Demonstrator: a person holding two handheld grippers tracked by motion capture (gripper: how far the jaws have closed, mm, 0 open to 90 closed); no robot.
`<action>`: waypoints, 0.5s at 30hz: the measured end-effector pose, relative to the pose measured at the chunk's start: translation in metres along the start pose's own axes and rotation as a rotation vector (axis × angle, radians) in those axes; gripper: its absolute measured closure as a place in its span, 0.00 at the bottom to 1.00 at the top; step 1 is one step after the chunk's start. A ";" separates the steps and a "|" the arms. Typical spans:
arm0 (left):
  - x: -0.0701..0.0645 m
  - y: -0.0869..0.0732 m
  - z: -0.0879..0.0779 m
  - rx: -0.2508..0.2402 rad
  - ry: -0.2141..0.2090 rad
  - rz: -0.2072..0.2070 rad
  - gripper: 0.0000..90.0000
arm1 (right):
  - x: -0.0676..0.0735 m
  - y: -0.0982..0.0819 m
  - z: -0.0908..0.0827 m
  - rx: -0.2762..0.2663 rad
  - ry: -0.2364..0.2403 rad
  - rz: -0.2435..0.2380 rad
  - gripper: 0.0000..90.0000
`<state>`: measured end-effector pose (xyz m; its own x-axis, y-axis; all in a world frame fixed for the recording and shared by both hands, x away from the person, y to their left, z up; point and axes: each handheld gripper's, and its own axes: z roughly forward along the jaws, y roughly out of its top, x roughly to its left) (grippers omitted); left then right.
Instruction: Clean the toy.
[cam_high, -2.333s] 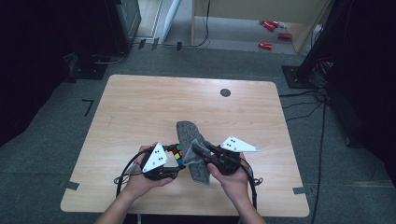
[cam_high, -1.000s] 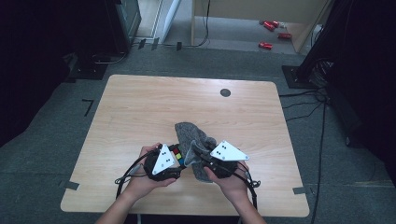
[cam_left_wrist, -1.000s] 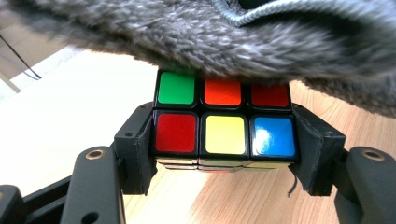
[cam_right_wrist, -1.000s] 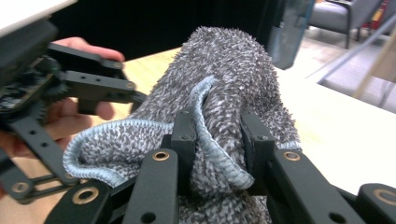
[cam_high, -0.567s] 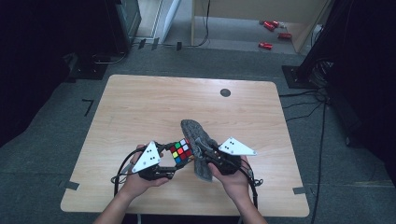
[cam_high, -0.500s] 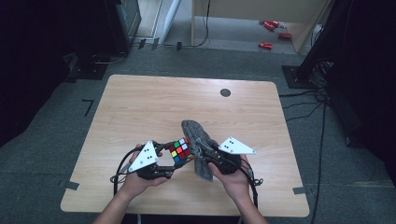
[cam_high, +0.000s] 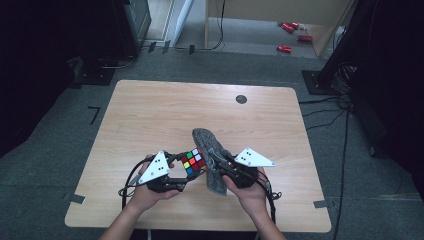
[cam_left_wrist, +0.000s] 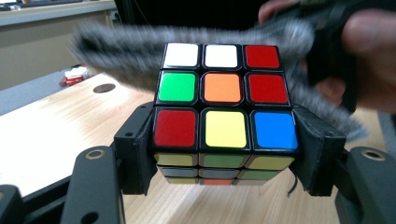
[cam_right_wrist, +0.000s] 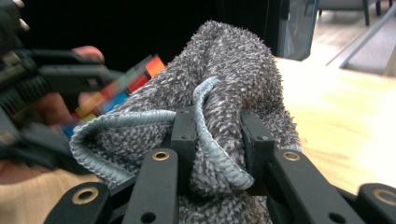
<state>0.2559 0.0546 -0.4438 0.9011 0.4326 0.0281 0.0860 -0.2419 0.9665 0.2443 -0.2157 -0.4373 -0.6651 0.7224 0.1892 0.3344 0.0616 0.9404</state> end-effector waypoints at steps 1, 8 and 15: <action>0.001 0.000 0.000 0.000 0.000 0.000 0.39 | -0.001 0.000 0.000 -0.003 0.008 0.007 0.80; -0.002 -0.004 0.005 0.033 0.007 0.019 0.39 | 0.016 0.014 -0.009 -0.069 0.053 -0.008 0.81; 0.000 0.003 -0.003 -0.017 -0.026 -0.008 0.39 | 0.002 0.000 0.000 -0.022 0.029 0.075 0.82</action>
<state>0.2549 0.0568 -0.4402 0.9110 0.4121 0.0138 0.0864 -0.2235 0.9709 0.2427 -0.2144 -0.4373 -0.6576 0.7045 0.2669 0.3695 -0.0071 0.9292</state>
